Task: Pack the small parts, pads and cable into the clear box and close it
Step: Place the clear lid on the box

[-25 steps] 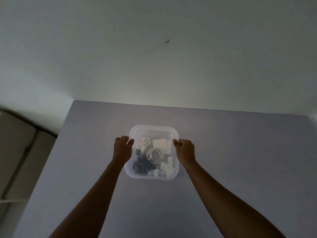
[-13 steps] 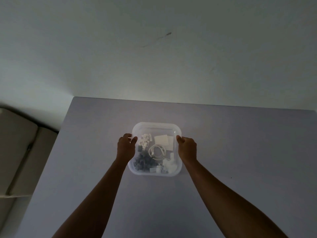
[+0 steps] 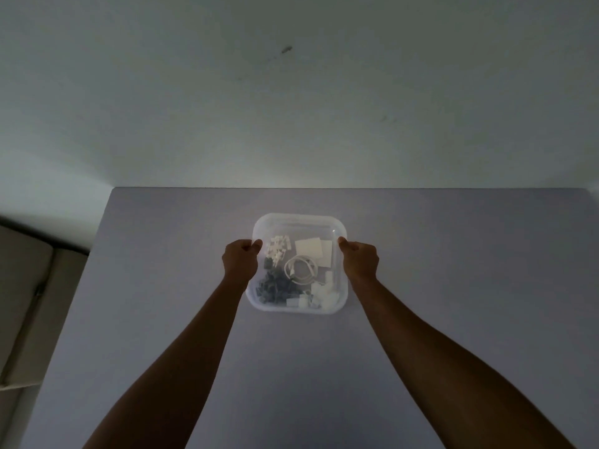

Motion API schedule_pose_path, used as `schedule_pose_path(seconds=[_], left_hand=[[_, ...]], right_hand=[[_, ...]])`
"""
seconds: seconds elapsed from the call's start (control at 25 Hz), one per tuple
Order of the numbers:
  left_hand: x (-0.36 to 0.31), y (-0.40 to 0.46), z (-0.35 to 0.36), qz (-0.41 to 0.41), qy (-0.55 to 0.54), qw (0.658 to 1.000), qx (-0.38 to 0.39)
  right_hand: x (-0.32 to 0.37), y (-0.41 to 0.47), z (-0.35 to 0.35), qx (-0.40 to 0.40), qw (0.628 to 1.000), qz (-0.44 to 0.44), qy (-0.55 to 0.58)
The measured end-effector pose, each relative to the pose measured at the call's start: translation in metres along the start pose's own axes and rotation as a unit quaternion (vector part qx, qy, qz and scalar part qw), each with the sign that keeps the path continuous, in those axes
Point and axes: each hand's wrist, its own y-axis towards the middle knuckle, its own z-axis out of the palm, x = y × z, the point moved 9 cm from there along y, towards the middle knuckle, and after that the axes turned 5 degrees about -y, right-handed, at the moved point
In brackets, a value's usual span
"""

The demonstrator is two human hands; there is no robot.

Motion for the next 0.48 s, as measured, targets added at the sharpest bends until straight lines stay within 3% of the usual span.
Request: schedule_pose_path(seconds=[0.28,0.48], left_hand=[[-0.073,0.037,0.078,0.059,0.031,0.997,0.032],[-0.090,0.046,0.096,0.068,0.075,0.993,0.055]], right_hand=[[0.019,0.083,-0.052,-0.052,0.999,-0.002,-0.010],[0.025,0.102,-0.060,0.004,0.999,0.017,-0.049]])
